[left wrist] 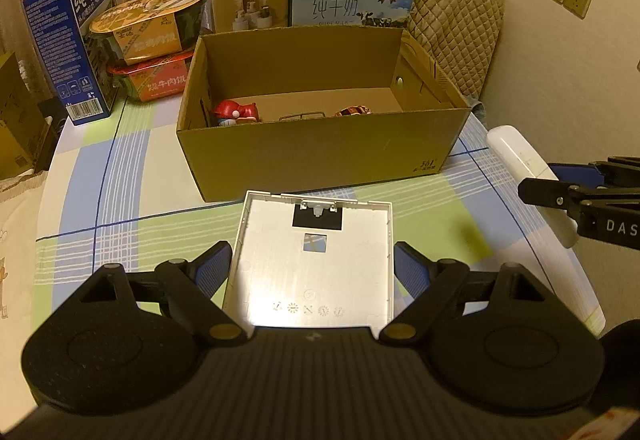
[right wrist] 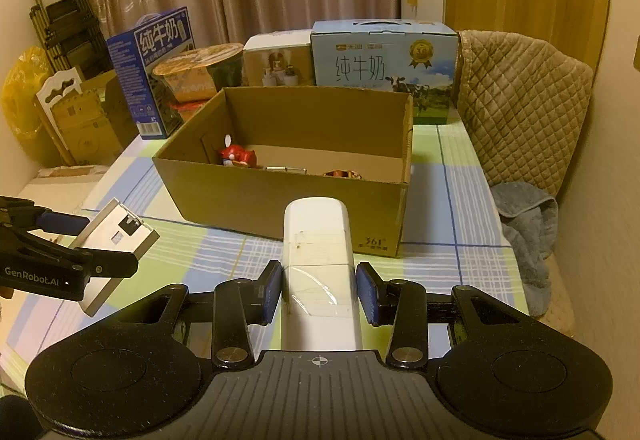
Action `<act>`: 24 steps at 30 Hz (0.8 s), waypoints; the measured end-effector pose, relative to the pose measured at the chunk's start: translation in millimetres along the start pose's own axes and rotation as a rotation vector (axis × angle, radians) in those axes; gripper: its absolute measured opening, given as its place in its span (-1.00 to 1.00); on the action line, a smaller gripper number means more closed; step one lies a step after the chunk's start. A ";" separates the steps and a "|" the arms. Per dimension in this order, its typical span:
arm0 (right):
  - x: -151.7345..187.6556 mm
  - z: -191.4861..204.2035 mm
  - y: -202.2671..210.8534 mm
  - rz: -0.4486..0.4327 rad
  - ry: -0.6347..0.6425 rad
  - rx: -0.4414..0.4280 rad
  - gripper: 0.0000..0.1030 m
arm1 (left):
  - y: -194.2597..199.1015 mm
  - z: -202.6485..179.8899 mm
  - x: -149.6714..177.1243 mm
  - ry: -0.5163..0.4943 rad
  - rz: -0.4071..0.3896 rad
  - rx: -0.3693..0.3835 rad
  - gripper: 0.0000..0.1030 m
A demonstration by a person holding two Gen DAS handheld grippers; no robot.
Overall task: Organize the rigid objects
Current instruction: 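Carry the switch plate and USB stick with both tools over the cardboard box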
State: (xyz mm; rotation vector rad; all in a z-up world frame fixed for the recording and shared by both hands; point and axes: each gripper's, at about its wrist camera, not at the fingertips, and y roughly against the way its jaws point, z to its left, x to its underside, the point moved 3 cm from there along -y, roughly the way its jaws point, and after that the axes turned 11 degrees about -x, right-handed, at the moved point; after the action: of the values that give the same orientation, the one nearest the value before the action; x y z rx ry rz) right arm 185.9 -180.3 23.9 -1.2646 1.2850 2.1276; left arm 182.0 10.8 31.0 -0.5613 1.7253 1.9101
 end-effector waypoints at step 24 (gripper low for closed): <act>-44.5 -15.2 -17.8 0.008 0.008 -0.007 -0.27 | -14.1 4.9 -47.3 -0.028 -0.021 -0.004 0.62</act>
State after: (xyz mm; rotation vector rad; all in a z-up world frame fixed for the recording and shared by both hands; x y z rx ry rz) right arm 229.6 -177.4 48.6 -1.2737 1.2884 2.1365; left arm 228.1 12.3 49.2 -0.5494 1.6923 1.8979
